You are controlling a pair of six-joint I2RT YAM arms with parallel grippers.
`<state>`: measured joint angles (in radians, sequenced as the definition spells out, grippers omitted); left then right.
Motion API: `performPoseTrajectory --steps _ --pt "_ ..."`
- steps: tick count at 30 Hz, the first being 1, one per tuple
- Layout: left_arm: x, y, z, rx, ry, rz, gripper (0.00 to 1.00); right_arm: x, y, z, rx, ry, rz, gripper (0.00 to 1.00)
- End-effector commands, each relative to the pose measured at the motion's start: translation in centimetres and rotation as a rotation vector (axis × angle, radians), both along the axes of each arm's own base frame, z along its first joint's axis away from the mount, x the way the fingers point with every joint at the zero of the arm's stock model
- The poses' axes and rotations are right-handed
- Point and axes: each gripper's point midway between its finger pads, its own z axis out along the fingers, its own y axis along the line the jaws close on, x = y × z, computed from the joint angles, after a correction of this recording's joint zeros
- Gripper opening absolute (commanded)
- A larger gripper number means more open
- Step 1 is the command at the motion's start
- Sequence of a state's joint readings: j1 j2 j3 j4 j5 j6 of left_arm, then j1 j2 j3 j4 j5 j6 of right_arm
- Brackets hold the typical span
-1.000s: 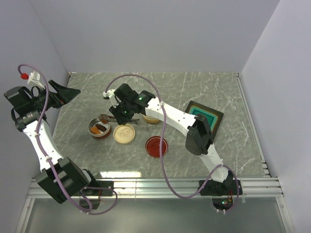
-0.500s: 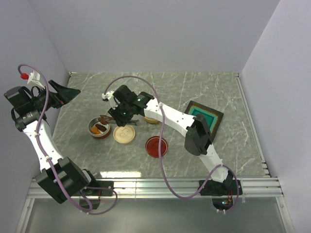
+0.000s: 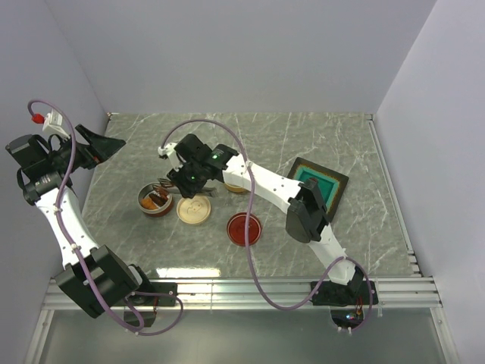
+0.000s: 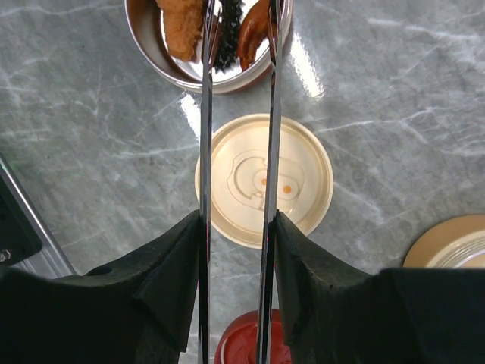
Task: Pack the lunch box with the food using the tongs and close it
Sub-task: Place the food into the lunch box, then pick up the food using the clamp
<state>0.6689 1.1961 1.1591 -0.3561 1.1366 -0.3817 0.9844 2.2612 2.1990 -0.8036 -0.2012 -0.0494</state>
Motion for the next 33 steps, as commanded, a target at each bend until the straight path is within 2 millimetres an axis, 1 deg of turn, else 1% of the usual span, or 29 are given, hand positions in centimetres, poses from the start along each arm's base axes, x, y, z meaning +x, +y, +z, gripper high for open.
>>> performPoseTrajectory --steps 1,2,3,5,6,7,8,9,10,11,12,13,14,15,16,17,18,19,20,22,23,24,25,26,27,29,30,31,33 --pt "-0.2 -0.2 2.0 0.038 -0.055 -0.025 0.96 0.3 0.5 8.3 0.149 -0.113 -0.007 0.47" --pt "-0.2 -0.2 2.0 0.041 -0.056 -0.026 0.96 0.4 0.1 9.0 0.157 -0.123 -0.01 0.47" --pt "-0.2 -0.2 2.1 0.043 -0.053 -0.022 0.96 0.4 -0.7 10.4 0.173 -0.138 -0.02 0.47" --pt "-0.3 -0.1 2.2 0.058 -0.059 -0.021 0.96 0.3 -2.4 12.2 0.192 -0.14 -0.036 0.47" --pt "-0.4 -0.2 2.5 0.067 -0.065 -0.022 0.96 0.4 -3.1 12.5 0.196 -0.133 -0.047 0.47" --pt "-0.4 -0.2 2.4 0.069 -0.063 -0.02 0.96 1.4 -4.6 12.9 0.199 -0.128 -0.078 0.46" --pt "-0.5 -0.3 2.6 0.075 -0.067 -0.02 0.96 1.3 -6.0 14.6 0.226 -0.137 -0.096 0.46" --pt "-0.5 -0.3 2.6 0.077 -0.069 -0.022 0.96 1.5 -7.4 13.4 0.201 -0.114 -0.113 0.46" --pt "-0.6 -0.3 2.7 0.08 -0.07 -0.021 0.96 2.7 -9.3 13.7 0.203 -0.119 -0.154 0.46" --pt "-0.7 -0.4 2.7 0.083 -0.071 -0.023 0.96 2.8 -11.2 15.3 0.226 -0.143 -0.178 0.46" --pt "-0.7 -0.4 2.7 0.083 -0.072 -0.025 0.96 3.0 -12.9 13.8 0.194 -0.117 -0.205 0.45" --pt "-0.8 -0.5 2.7 0.083 -0.073 -0.024 0.96 4.1 -15.5 13.8 0.187 -0.107 -0.256 0.45" --pt "-0.8 -0.5 2.8 0.087 -0.076 -0.023 0.96 3.9 -17.4 14.9 0.201 -0.123 -0.278 0.45" --pt "-0.9 -0.6 2.7 0.085 -0.075 -0.026 0.96 3.9 -19.2 13.7 0.172 -0.101 -0.306 0.45" --pt "-0.9 -0.7 2.7 0.084 -0.076 -0.027 0.96 3.9 -20.9 13.3 0.16 -0.085 -0.328 0.45" --pt "-0.9 -0.6 2.6 0.082 -0.074 -0.024 0.96 4.2 -24.0 13.1 0.15 -0.087 -0.383 0.45" --pt "-0.9 -0.6 2.5 0.082 -0.074 -0.026 0.96 4.4 -25.9 12.8 0.138 -0.085 -0.418 0.45" --pt "-1.0 -0.7 2.6 0.081 -0.076 -0.026 0.96 4.1 -27.5 12.4 0.124 -0.072 -0.44 0.45" --pt "-1.0 -0.7 2.7 0.08 -0.077 -0.024 0.96 4.3 -30.5 11.8 0.104 -0.073 -0.498 0.45" --pt "-1.0 -0.8 2.5 0.077 -0.076 -0.028 0.96 3.6 -33.4 10.7 0.071 -0.048 -0.548 0.45" --pt "-1.0 -0.8 2.6 0.077 -0.079 -0.028 0.96 2.9 -34.8 10.6 0.073 -0.044 -0.571 0.45" --pt "-1.0 -0.7 2.6 0.076 -0.077 -0.024 0.96 2.4 -36.8 8.9 0.045 -0.004 -0.627 0.44" --pt "-1.0 -0.7 2.6 0.075 -0.076 -0.024 0.96 1.8 -37.9 8.1 0.031 0.013 -0.653 0.44" --pt "-0.9 -0.7 2.4 0.07 -0.072 -0.026 0.96 1.0 -38.8 8.0 0.028 0.006 -0.671 0.44" --pt "-0.9 -0.6 2.4 0.07 -0.072 -0.024 0.96 0.2 -40.1 6.2 0.004 0.046 -0.714 0.43" --pt "-1.0 -0.7 2.3 0.067 -0.071 -0.028 0.96 -0.6 -41.2 5.2 -0.008 0.051 -0.752 0.43" --pt "-0.9 -0.7 2.2 0.064 -0.068 -0.028 0.96 -1.3 -41.9 3.7 -0.038 0.08 -0.781 0.43" --pt "-0.9 -0.7 2.2 0.067 -0.071 -0.027 0.96 -1.3 -42.6 3.2 -0.04 0.084 -0.811 0.43" --pt "-1.0 -0.8 2.3 0.067 -0.073 -0.031 0.96 -1.8 -43.3 1.5 -0.06 0.129 -0.849 0.43"
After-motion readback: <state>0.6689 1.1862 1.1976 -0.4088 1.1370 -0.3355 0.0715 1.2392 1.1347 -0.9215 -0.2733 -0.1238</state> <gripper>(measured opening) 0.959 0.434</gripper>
